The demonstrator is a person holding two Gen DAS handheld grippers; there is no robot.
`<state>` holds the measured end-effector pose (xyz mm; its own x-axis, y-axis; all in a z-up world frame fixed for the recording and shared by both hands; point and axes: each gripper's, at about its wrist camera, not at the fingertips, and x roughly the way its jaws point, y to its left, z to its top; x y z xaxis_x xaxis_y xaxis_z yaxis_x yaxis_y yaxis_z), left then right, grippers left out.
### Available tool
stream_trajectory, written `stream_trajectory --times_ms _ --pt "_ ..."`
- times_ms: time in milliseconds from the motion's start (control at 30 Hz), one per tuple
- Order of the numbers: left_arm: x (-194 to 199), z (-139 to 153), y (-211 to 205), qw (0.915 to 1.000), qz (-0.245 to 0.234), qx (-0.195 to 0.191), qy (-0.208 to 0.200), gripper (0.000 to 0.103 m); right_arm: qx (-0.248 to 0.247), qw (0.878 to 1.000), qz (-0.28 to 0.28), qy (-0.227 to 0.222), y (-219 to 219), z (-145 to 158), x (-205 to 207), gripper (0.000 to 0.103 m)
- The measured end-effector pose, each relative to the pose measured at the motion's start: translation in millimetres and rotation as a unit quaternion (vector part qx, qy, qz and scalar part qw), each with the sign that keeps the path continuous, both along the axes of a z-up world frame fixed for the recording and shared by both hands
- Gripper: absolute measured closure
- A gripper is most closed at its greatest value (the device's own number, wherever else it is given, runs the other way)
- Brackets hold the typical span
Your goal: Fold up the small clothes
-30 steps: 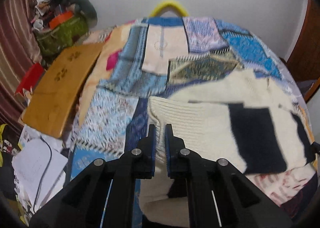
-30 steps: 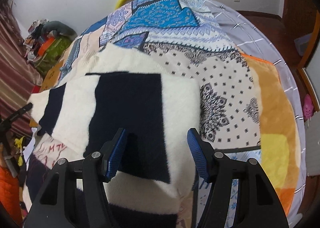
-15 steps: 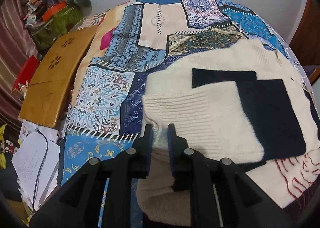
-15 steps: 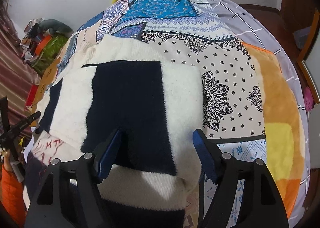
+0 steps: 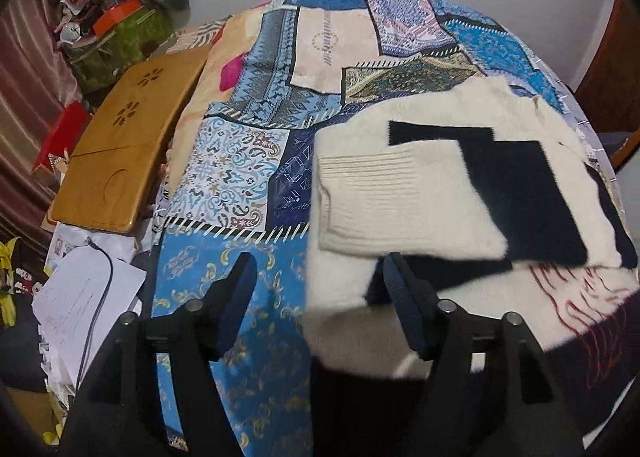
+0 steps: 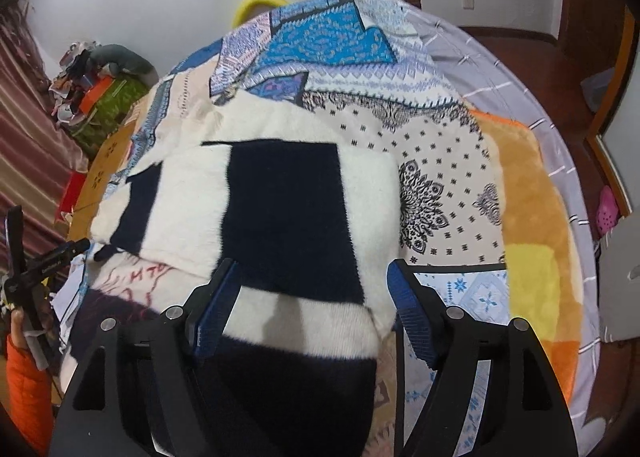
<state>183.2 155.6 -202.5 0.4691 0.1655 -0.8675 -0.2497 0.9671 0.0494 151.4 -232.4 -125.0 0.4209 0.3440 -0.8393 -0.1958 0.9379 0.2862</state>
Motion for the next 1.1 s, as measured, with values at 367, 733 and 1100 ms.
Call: stream_trajectory --times_ms 367,733,1100 --pt "-39.2 38.8 -18.0 0.9989 -0.014 -0.010 -0.043 0.027 -0.006 0.997 -0.010 -0.078 -14.4 57.3 -37.5 0.023" --pt "-62.2 28.0 -20.4 0.9990 -0.007 -0.034 -0.027 0.016 -0.017 0.997 -0.021 -0.076 -31.2 52.9 -65.9 0.020" --pt "-69.2 -15.0 -12.5 0.9972 0.015 -0.068 0.029 0.016 0.023 1.000 -0.016 0.002 -26.8 -8.5 -72.0 0.020"
